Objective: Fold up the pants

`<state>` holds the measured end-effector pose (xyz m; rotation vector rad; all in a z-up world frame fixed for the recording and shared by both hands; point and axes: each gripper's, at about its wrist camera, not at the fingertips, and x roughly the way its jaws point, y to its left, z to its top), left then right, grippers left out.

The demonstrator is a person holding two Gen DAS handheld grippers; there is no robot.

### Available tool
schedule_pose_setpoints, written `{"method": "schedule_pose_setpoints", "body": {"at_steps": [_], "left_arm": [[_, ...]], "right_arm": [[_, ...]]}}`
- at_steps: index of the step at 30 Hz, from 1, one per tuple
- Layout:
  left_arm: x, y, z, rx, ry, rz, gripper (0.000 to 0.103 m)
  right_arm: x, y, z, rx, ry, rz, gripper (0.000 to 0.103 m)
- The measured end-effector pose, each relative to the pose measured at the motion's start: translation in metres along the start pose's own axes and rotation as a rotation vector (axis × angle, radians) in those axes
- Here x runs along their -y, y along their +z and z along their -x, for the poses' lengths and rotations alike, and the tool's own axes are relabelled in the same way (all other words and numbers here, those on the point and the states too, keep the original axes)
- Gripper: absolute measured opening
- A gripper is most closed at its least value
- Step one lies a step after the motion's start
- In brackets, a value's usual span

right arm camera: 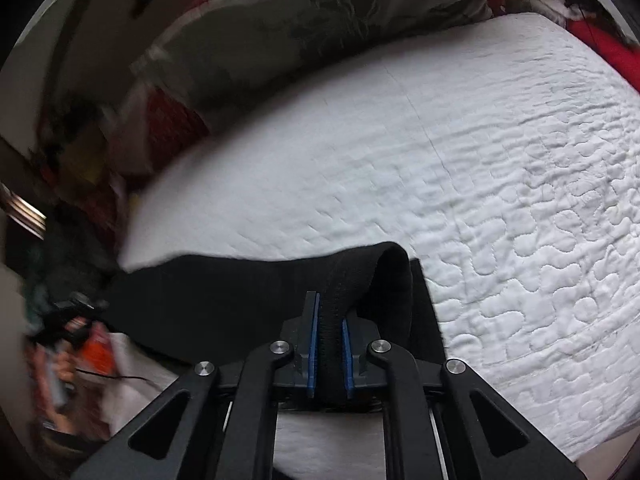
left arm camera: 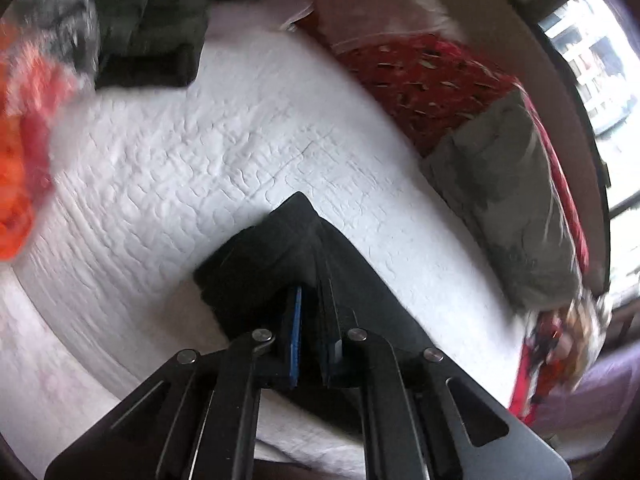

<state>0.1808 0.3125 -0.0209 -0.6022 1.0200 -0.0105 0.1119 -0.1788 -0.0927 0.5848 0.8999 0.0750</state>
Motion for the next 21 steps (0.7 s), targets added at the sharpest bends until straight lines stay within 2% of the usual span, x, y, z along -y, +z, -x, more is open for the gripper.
{"method": "schedule_pose_setpoints", "body": {"at_steps": [3,4,5,8,9,15,16,18,19,20,21], "left_arm": [[-0.013,-0.019,-0.014,-0.045,0.084,-0.058,0.005],[-0.021,-0.024,-0.023,-0.062,0.124,-0.055,0.005],[-0.032,-0.027,-0.031,-0.088,0.132,-0.026,0.005],[-0.059,-0.029,-0.038,-0.121,0.066,0.113,0.005],[-0.062,-0.029,-0.038,-0.121,0.053,0.130,0.005],[-0.057,-0.032,-0.017,-0.107,-0.014,0.129,0.008],[-0.055,-0.034,-0.013,-0.104,-0.045,0.136,0.012],[-0.056,-0.037,-0.008,-0.105,-0.074,0.136,0.029],[-0.053,-0.041,-0.008,-0.107,-0.079,0.129,0.042],[-0.049,-0.046,-0.008,-0.109,-0.079,0.122,0.050],[-0.047,-0.049,-0.011,-0.113,-0.078,0.115,0.050]], "right_arm": [[0.004,-0.006,0.012,-0.001,0.039,-0.006,0.009],[0.009,-0.012,0.011,-0.022,0.036,-0.010,0.009],[0.014,-0.017,0.007,-0.042,0.026,-0.012,0.009],[0.027,-0.033,-0.009,-0.092,-0.041,-0.015,0.010],[0.031,-0.036,-0.013,-0.103,-0.046,-0.031,0.010],[0.029,-0.035,-0.008,-0.093,-0.055,-0.048,0.023],[0.031,-0.033,-0.004,-0.080,-0.055,-0.058,0.028],[0.037,-0.031,0.008,-0.049,-0.048,-0.091,0.040],[0.040,-0.029,0.012,-0.032,-0.046,-0.111,0.046],[0.043,-0.027,0.016,-0.013,-0.044,-0.129,0.048],[0.046,-0.027,0.018,-0.002,-0.044,-0.142,0.048]]}}
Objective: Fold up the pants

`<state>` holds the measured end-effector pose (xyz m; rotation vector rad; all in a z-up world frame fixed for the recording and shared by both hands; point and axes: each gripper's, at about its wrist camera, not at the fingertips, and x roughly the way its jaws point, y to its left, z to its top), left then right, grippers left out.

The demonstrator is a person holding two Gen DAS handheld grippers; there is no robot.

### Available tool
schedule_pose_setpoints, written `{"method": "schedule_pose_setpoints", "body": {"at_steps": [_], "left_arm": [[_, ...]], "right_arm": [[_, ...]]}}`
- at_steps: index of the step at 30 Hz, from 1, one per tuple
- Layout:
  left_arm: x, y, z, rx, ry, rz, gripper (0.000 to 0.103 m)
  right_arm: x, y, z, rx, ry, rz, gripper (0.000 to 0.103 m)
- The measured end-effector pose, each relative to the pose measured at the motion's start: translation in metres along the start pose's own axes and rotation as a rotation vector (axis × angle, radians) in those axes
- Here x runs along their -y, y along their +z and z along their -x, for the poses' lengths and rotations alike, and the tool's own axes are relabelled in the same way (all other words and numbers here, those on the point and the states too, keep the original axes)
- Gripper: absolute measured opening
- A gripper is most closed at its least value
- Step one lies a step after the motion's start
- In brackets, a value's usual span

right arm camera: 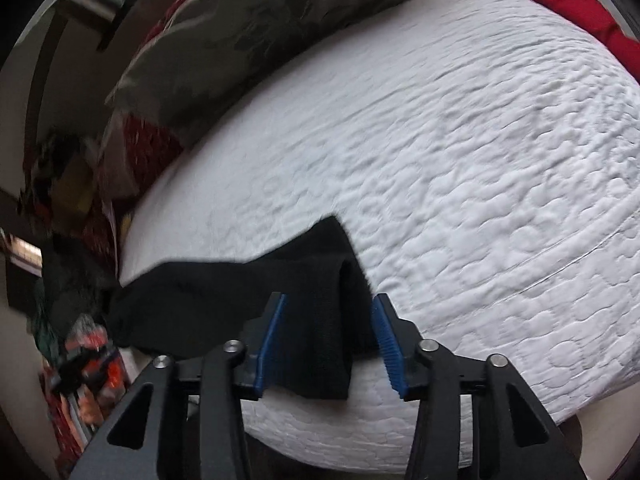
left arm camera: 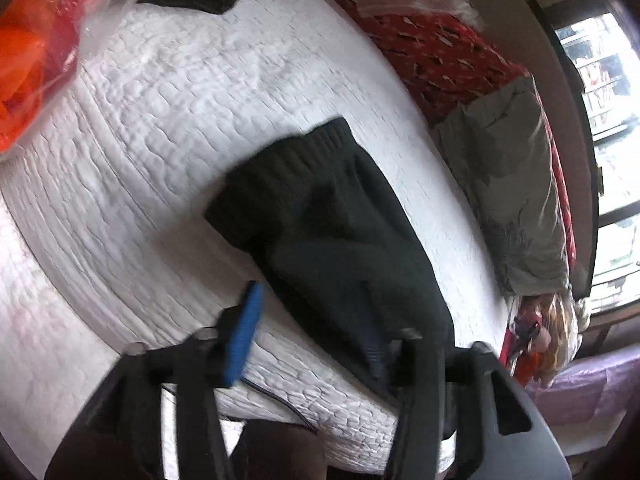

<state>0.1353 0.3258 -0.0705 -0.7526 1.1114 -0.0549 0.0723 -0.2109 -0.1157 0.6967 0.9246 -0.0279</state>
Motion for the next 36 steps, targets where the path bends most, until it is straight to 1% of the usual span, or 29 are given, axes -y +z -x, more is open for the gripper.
{"method": "schedule_pose_setpoints", "body": {"at_steps": [2,5,8,10,13,16,18,19,20,21,22,24,25,26,27,28,30,31,33,34,36], "left_arm": [[0.007,-0.003,-0.009,-0.019,-0.006,-0.008,0.050],[0.015,-0.001,-0.019,-0.024,0.007,-0.010,0.050],[0.022,0.009,-0.025,-0.014,0.032,-0.020,0.050],[0.023,0.018,-0.029,-0.014,0.038,-0.007,0.050],[0.019,0.026,-0.036,-0.037,0.028,0.036,0.050],[0.017,0.024,-0.043,-0.057,0.020,0.059,0.049],[0.016,0.020,-0.046,-0.049,0.040,0.061,0.031],[0.014,0.019,-0.047,-0.044,0.051,0.066,0.015],[0.012,0.018,-0.049,-0.044,0.051,0.078,0.006],[0.009,0.017,-0.050,-0.040,0.047,0.095,0.004],[0.006,0.017,-0.048,-0.035,0.035,0.114,0.003],[0.002,0.016,-0.040,-0.029,-0.005,0.150,0.002],[0.002,0.015,-0.032,-0.018,-0.037,0.161,0.002],[0.002,0.014,-0.024,0.001,-0.052,0.158,0.002],[0.002,0.012,-0.019,0.015,-0.041,0.146,0.002],[0.000,0.011,-0.018,0.015,-0.023,0.136,0.002],[-0.009,0.007,-0.026,-0.014,-0.003,0.149,0.002],[-0.014,0.006,-0.031,-0.028,0.009,0.161,0.002],[-0.020,0.005,-0.037,-0.051,0.014,0.188,0.002],[-0.022,0.004,-0.038,-0.061,0.007,0.206,0.002],[-0.020,0.002,-0.032,-0.057,-0.006,0.199,0.002]], "right_arm": [[0.008,0.006,0.000,0.002,0.008,-0.038,0.048],[0.009,0.010,-0.008,-0.018,0.052,-0.077,0.048],[0.004,0.014,-0.018,-0.028,0.032,-0.062,0.048],[-0.001,0.013,-0.025,-0.037,0.030,-0.051,0.048],[-0.009,0.008,-0.033,-0.041,0.025,-0.026,0.048],[-0.014,0.004,-0.035,-0.039,0.014,0.004,0.048],[-0.018,0.002,-0.037,-0.034,-0.007,0.038,0.042],[-0.018,0.001,-0.037,-0.031,-0.014,0.047,0.035],[-0.017,0.000,-0.037,-0.030,-0.023,0.056,0.024],[-0.016,0.001,-0.038,-0.035,-0.032,0.062,0.019],[-0.017,0.003,-0.041,-0.046,-0.040,0.066,0.012],[-0.018,0.004,-0.044,-0.053,-0.052,0.074,0.010],[-0.023,0.008,-0.044,-0.057,-0.063,0.089,0.008],[-0.032,0.013,-0.045,-0.052,-0.066,0.099,0.008],[-0.036,0.018,-0.040,-0.033,-0.053,0.105,0.008],[-0.042,0.027,-0.030,0.002,-0.015,0.104,0.007],[-0.049,0.038,-0.019,0.041,0.031,0.104,0.008],[-0.050,0.042,-0.018,0.045,0.035,0.107,0.008],[-0.046,0.043,-0.027,0.022,-0.003,0.109,0.008],[-0.040,0.041,-0.038,-0.006,-0.042,0.106,0.008],[-0.029,0.036,-0.055,-0.053,-0.103,0.094,0.010]]}}
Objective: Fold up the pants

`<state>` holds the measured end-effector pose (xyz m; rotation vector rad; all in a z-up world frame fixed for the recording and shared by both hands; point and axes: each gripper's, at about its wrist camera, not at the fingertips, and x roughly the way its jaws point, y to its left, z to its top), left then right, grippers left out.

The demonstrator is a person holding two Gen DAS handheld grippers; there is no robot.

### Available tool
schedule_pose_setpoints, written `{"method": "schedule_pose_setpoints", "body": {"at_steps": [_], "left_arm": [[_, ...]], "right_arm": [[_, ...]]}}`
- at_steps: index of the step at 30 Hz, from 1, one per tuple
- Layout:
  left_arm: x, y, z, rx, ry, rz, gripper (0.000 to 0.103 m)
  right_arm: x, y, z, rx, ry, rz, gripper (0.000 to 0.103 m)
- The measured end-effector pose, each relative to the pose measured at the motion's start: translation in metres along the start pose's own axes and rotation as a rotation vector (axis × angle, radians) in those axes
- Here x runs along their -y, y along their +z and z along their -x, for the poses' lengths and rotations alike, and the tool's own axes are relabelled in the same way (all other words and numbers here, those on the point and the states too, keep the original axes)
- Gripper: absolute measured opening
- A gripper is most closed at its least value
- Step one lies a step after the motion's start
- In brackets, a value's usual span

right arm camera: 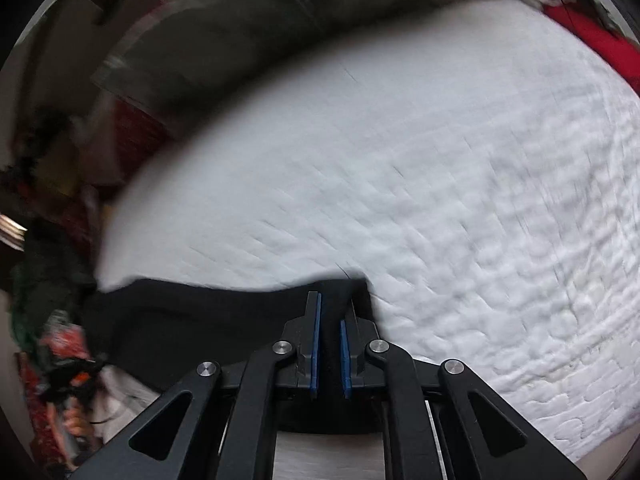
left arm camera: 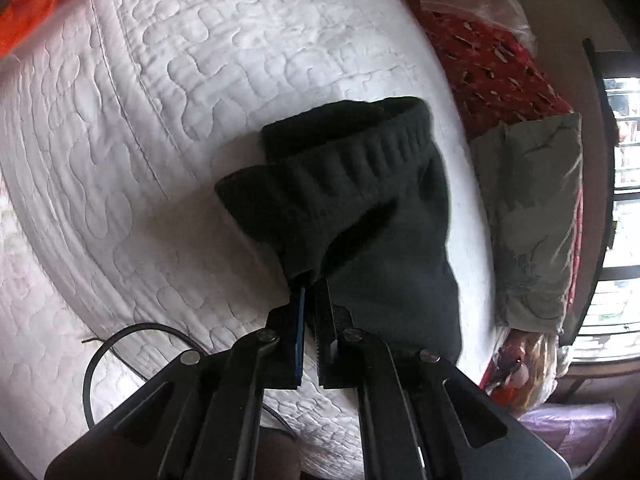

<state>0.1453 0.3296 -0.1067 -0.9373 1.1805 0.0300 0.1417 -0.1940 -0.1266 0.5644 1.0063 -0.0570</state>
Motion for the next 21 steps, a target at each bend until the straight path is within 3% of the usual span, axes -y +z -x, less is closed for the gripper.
{"method": "schedule_pose_setpoints", "body": {"at_steps": [3,4,6,8,9,12,17,21], "left_arm": [[0.009,-0.013,0.019,0.024,-0.006,-0.048,0.004],[0.012,-0.020,0.024,0.023,-0.034,-0.059,0.007],[0.018,-0.036,0.028,0.011,-0.076,-0.076,0.019],[0.026,-0.050,0.025,-0.001,-0.095,-0.099,0.039],[0.031,-0.056,0.022,-0.011,-0.099,-0.117,0.041],[0.045,-0.068,0.006,-0.041,-0.074,-0.165,0.041],[0.048,-0.065,-0.016,-0.088,-0.056,-0.126,0.041],[0.037,-0.063,-0.021,-0.109,-0.056,-0.090,0.041]], "right_arm": [[0.012,-0.007,0.005,0.021,0.054,-0.060,0.016],[0.013,-0.008,0.009,0.021,0.059,-0.068,0.023],[0.015,-0.011,0.021,0.034,0.078,-0.072,0.031],[0.017,-0.019,0.036,0.057,0.100,-0.071,0.039],[0.016,-0.022,0.039,0.057,0.111,-0.076,0.040],[0.020,-0.043,0.048,0.025,0.195,-0.114,0.047],[0.030,-0.066,0.034,-0.079,0.297,-0.259,0.054],[0.042,-0.075,0.017,-0.124,0.286,-0.375,0.060]]}}
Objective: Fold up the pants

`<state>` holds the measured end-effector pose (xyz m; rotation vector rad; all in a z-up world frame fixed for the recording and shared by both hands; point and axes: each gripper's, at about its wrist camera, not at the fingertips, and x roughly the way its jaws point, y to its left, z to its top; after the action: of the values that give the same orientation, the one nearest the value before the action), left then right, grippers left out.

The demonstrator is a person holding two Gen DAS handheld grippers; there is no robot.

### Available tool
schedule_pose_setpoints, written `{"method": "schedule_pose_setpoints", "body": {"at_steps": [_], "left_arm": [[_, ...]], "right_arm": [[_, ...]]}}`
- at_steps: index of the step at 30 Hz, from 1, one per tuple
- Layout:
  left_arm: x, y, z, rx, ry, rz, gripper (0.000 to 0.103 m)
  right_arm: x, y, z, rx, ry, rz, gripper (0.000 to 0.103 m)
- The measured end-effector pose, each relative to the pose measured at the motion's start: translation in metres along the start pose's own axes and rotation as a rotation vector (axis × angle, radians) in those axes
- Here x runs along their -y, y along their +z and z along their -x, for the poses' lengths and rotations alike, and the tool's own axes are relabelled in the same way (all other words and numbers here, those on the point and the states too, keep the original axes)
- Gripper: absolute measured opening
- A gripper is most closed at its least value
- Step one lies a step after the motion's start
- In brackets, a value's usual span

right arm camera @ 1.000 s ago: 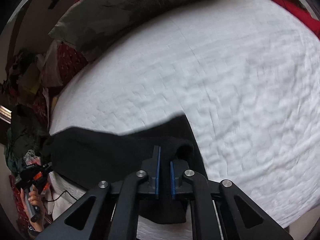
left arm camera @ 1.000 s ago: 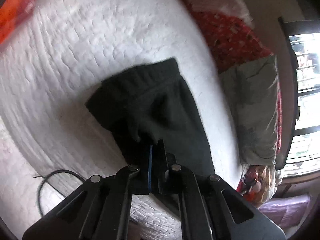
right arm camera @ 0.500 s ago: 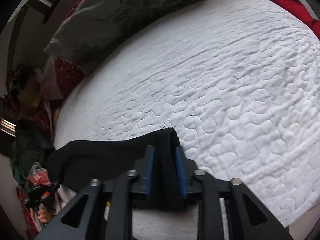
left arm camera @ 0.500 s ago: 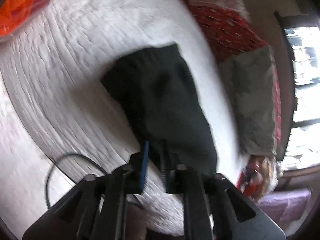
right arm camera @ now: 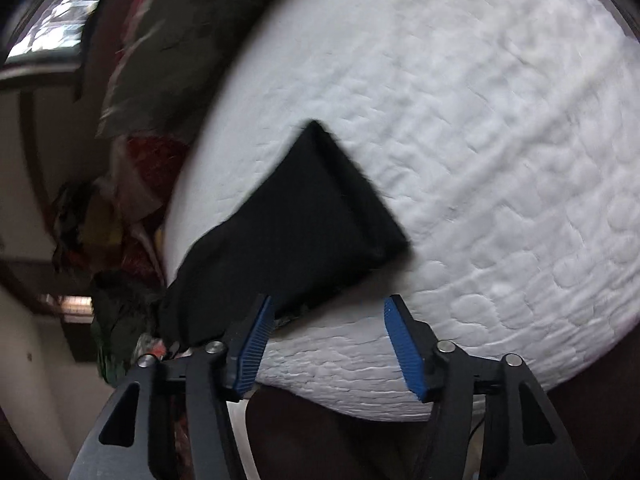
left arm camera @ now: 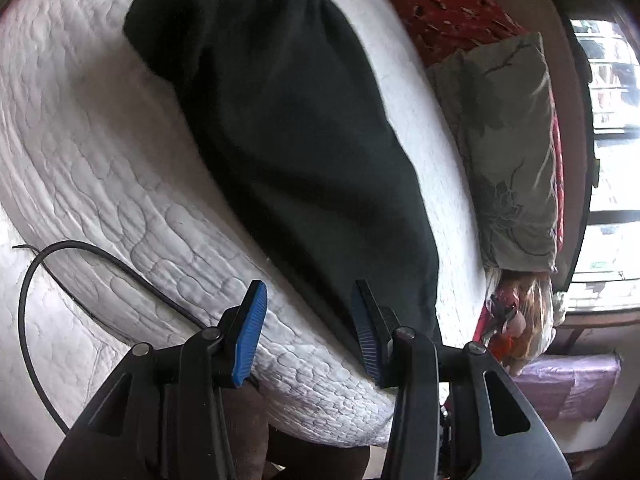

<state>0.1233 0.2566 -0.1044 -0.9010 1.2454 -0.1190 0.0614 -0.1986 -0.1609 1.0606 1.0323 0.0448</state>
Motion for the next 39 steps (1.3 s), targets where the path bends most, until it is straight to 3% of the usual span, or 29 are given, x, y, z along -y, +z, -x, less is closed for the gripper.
{"method": "schedule_pose_setpoints", "body": {"at_steps": [4,12,15,16,17,19,21,22,23,31,35,37,39], "left_arm": [[-0.008,0.007,-0.005,-0.004,0.004,0.047,0.052],[0.010,0.012,-0.026,0.002,0.037,0.037,0.053],[0.017,0.012,-0.026,0.039,0.057,0.018,0.052],[0.017,0.011,-0.025,0.050,0.059,0.019,0.043],[0.017,0.011,-0.024,0.059,0.070,0.018,0.028],[0.014,0.011,-0.024,0.069,0.095,0.024,0.016],[0.009,0.010,-0.023,0.072,0.077,0.044,0.008],[0.008,0.009,-0.022,0.070,0.065,0.053,0.007],[0.007,0.008,-0.021,0.067,0.057,0.062,0.007],[0.042,-0.013,-0.037,-0.024,-0.011,0.045,0.007],[0.072,-0.040,-0.066,-0.095,-0.006,-0.048,0.007],[0.078,-0.054,-0.085,-0.136,0.027,-0.083,0.007],[0.078,-0.062,-0.095,-0.161,0.048,-0.091,0.007]], "right_arm": [[0.010,0.010,-0.011,0.037,0.059,-0.101,0.060],[-0.010,0.019,-0.020,0.135,0.156,-0.116,0.066],[-0.018,0.024,-0.030,0.130,0.127,-0.102,0.066],[-0.017,0.025,-0.032,0.131,0.130,-0.119,0.066],[-0.016,0.027,-0.034,0.134,0.139,-0.142,0.066],[-0.012,0.029,-0.036,0.139,0.147,-0.159,0.060],[-0.012,0.031,-0.036,0.137,0.113,-0.142,0.039],[-0.013,0.033,-0.037,0.136,0.083,-0.124,0.019],[-0.012,0.034,-0.036,0.135,0.079,-0.114,0.016],[-0.003,0.058,-0.004,0.202,0.142,-0.092,0.012],[0.003,0.080,0.031,0.278,0.152,-0.089,0.011],[0.013,0.089,0.051,0.319,0.130,-0.074,0.011],[0.030,0.102,0.060,0.338,0.037,-0.053,0.015]]}}
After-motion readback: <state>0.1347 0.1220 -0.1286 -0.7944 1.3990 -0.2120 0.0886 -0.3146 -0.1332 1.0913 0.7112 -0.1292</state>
